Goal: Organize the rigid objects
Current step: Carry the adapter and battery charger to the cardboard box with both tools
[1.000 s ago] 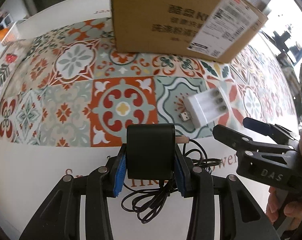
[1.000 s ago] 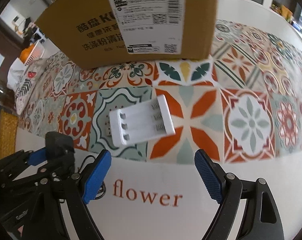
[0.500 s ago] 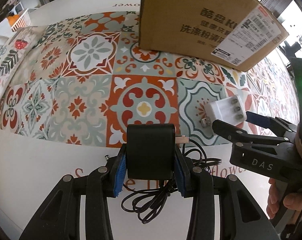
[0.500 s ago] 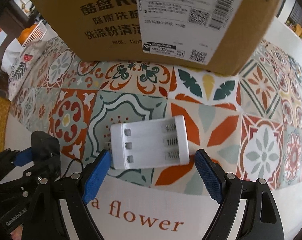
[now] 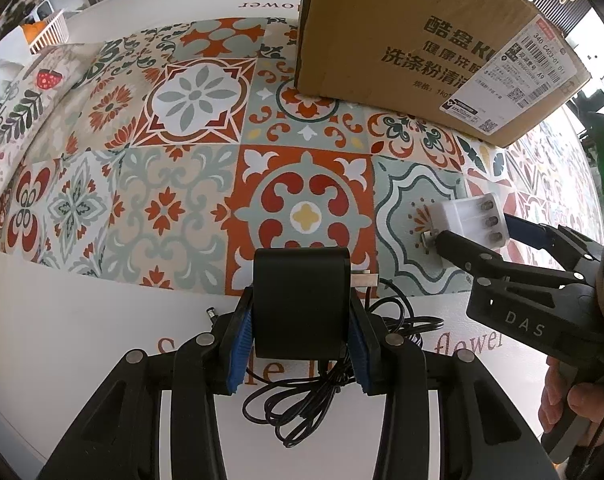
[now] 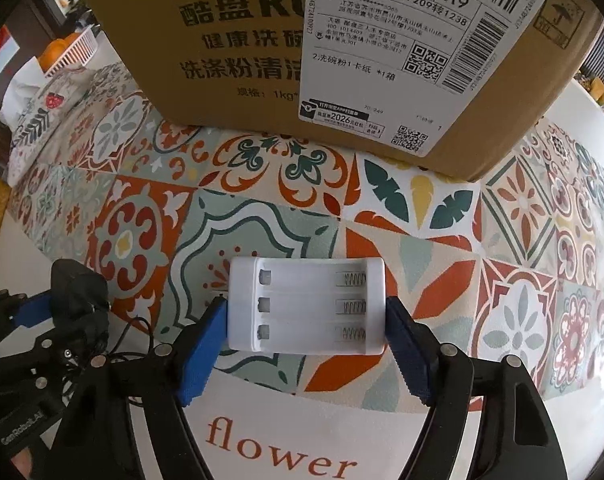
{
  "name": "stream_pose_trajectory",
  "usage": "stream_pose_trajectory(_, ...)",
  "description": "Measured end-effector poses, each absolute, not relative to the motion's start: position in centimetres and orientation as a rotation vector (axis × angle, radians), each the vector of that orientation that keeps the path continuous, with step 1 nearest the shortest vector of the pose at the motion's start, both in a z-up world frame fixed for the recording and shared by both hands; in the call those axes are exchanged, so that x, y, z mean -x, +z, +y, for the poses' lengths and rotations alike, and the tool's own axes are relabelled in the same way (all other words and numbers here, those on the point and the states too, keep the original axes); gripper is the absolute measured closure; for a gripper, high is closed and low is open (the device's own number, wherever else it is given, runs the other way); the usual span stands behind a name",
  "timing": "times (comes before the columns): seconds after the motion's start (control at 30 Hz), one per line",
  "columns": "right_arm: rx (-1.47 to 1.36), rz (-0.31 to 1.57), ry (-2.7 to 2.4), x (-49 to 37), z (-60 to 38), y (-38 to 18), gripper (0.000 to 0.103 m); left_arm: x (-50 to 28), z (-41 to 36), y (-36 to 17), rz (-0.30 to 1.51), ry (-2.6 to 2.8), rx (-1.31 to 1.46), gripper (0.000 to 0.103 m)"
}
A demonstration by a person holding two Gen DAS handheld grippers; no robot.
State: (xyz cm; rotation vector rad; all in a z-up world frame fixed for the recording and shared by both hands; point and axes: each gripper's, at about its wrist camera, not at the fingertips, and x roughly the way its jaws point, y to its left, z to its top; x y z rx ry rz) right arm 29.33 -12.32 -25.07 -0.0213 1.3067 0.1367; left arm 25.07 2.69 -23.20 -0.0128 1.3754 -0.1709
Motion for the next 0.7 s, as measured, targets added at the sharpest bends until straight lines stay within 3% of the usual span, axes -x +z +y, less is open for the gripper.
stream_pose_trajectory(0.33, -0.02, 1.255, 0.129, -27.9, -13.9, -22.7, 0.026, -24.8, 2.0, -22.0, 1.336, -0.185, -0.001, 0.062)
stream_pose_trajectory(0.7, -0.03, 1.159, 0.107, -26.2, -15.4, -17.8, 0.026, -24.9, 0.8, -17.1, 1.237, -0.209, -0.015, 0.062)
